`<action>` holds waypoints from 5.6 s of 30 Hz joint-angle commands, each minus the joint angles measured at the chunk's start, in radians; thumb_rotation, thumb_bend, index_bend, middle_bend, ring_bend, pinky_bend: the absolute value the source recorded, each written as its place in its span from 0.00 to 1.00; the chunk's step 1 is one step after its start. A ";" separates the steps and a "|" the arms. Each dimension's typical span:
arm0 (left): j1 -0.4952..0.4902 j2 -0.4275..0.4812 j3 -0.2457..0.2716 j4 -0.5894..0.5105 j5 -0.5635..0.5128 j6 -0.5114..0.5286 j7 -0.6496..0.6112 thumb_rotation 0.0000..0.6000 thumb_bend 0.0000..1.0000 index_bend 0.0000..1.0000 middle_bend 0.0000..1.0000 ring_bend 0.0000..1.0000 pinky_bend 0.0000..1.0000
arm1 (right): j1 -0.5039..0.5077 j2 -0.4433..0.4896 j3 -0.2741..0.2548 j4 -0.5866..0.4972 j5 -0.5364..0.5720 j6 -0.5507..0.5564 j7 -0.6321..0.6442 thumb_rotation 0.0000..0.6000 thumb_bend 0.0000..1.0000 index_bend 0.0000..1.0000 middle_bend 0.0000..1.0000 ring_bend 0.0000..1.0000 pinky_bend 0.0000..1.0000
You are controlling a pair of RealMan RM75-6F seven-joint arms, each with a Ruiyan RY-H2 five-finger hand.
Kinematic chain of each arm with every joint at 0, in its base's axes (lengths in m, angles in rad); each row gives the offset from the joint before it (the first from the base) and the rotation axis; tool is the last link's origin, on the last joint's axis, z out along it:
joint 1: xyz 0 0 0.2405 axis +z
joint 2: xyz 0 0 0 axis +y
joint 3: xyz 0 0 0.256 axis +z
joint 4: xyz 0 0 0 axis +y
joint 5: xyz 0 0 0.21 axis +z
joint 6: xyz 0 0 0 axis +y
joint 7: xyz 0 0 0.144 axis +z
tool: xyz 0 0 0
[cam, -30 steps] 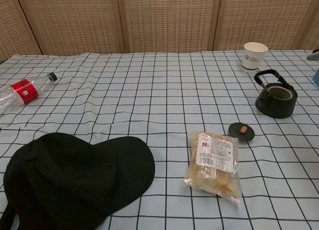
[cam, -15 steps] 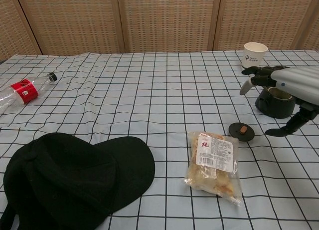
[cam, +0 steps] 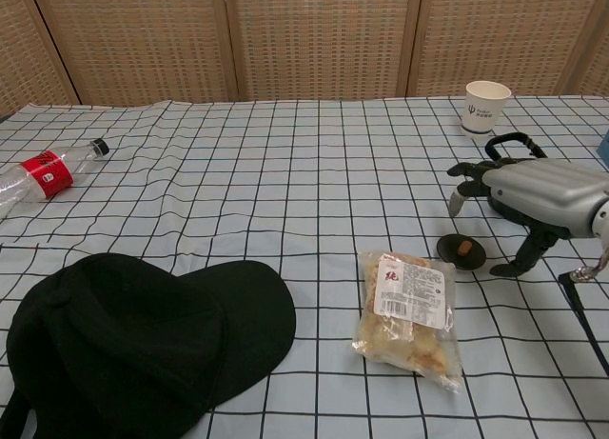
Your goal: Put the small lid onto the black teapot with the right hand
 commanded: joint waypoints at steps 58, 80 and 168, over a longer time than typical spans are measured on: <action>-0.001 0.004 0.003 -0.001 0.006 0.003 -0.014 1.00 0.03 0.00 0.00 0.00 0.00 | 0.109 0.082 0.041 -0.033 0.186 0.090 -0.027 1.00 0.55 0.47 0.00 0.00 0.00; -0.003 -0.002 0.005 -0.006 0.006 0.003 0.011 1.00 0.03 0.00 0.00 0.00 0.00 | 0.115 0.071 0.047 0.168 0.306 0.035 0.045 1.00 0.54 0.46 0.00 0.00 0.00; 0.002 0.005 0.004 -0.006 0.004 0.010 -0.006 1.00 0.03 0.00 0.00 0.00 0.00 | -0.027 0.171 -0.041 -0.033 0.102 0.264 0.137 1.00 0.51 0.25 0.00 0.00 0.00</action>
